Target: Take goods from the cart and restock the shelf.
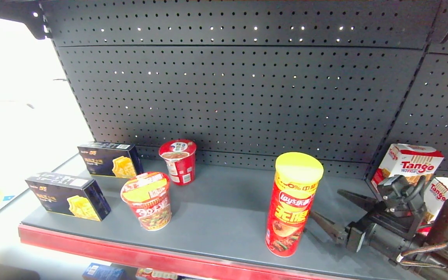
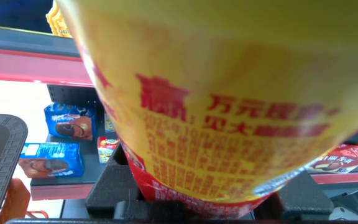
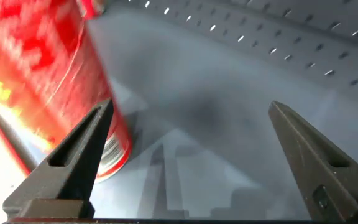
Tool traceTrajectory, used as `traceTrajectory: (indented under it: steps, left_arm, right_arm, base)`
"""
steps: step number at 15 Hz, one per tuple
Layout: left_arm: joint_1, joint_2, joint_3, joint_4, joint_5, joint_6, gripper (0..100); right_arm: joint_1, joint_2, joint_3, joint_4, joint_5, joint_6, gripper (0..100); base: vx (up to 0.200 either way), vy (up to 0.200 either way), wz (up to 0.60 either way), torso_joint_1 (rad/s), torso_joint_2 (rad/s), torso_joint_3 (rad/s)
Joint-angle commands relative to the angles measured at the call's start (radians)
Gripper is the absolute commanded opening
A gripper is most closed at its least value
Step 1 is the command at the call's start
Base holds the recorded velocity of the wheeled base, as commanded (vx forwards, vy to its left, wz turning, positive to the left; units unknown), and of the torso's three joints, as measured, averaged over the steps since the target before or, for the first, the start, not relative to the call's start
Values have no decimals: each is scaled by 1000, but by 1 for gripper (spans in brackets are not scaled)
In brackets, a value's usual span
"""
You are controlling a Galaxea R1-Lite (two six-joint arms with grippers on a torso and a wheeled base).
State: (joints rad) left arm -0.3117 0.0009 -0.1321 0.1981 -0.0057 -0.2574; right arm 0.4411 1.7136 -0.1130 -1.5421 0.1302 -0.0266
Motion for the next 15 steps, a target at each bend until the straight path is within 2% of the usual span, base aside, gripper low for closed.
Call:
traceTrajectory:
  steps: [1,4,5,7,9,12,15]
  left_arm:
    - [-1,-1,0,0,0,0,0]
    - [0,-1,0,0,0,1,0]
    - [-1,-1,-1,0,-5,1,0]
    - [-15,-1,0,0,-3,0,0]
    - [-20,-1,0,0,-3,1,0]
    - [-18,-1,0,0,0,1,0]
    - [-18,-1,0,0,-2,1,0]
  right_arm:
    - [-21,-37,-20,2,0,-12,100]
    - [-56,-109,-53,43,0,-52,100]
    - [-93,-261,-145,264,2,-101,100]
    - [-88,-440,-290,632,-11,-102,100]
    - [-85,-531,-332,846,-67,-104,100]
    - [-64,-658,-255,863,-106,-102,100]
    - [-59,-775,-166,864,-189,-95,100]
  base:
    - [0,0,0,0,0,0]
    - [0,0,0,0,0,0]
    - [0,0,0,0,0,0]
    - [0,0,0,0,0,0]
    - [0,0,0,0,0,0]
    - [0,0,0,0,0,0]
    - [0,0,0,0,0,0]
